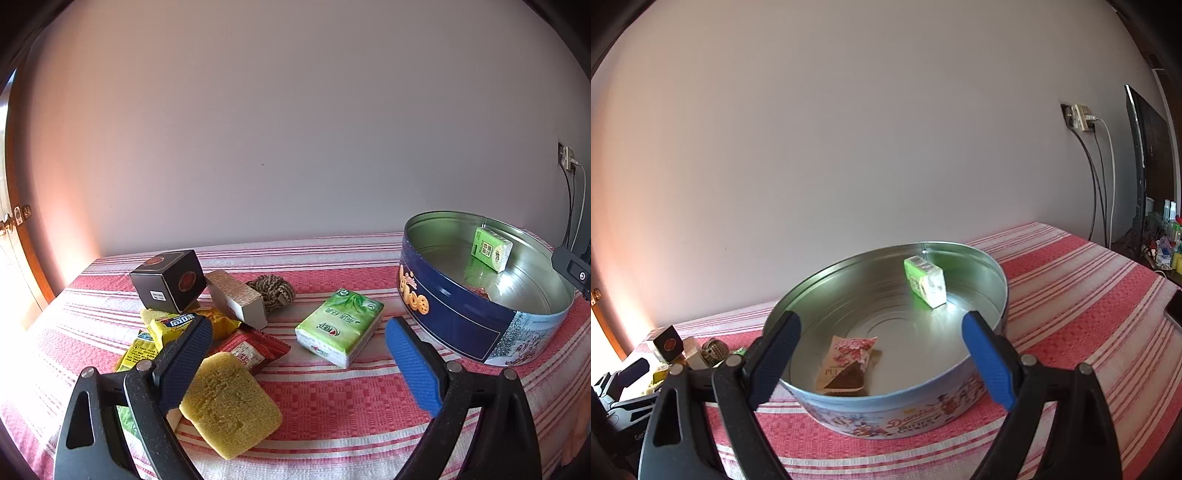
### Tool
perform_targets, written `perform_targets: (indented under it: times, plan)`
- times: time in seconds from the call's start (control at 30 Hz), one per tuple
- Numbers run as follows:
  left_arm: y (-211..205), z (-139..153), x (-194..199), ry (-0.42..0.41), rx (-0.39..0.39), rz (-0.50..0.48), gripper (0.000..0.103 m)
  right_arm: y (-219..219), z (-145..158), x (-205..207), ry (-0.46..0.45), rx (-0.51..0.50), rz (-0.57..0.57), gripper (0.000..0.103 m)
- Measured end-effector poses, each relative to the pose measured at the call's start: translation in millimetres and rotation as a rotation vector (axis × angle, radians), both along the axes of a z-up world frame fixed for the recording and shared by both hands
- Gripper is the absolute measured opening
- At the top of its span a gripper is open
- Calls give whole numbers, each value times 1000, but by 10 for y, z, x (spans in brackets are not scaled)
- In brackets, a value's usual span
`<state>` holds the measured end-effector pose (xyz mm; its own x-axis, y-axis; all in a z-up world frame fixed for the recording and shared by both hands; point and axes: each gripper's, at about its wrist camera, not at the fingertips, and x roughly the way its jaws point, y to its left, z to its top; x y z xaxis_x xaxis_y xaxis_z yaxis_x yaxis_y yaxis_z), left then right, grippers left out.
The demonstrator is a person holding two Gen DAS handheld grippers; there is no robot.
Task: Organize objects
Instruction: 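Withdraw both open tools from the tin back to the pile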
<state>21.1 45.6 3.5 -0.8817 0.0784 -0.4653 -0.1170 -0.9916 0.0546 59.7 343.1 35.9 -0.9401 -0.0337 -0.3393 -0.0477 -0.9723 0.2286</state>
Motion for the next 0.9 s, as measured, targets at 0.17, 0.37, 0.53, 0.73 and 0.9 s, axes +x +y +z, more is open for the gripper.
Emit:
perform_targets:
  times: [0.17,0.37,0.53,0.73,0.9]
  plan:
    - [-370,-26,-33,-30,25,44,96,-377,-31,-18,-25,21,78,91]
    - [-869,-62,-85,-61,9,109,96,-905,-110,-91,-96,35,215,91]
    - [-1328,-77,-90,-76,29,179,96,-1409,-174,-114,-141,87,338,91]
    - [-1747,-90,-113,-98,72,235,96,-1999,-270,-124,-213,143,501,91]
    - [-1959,-144,-167,-150,128,238,96,-2423,-373,-169,-282,226,584,91]
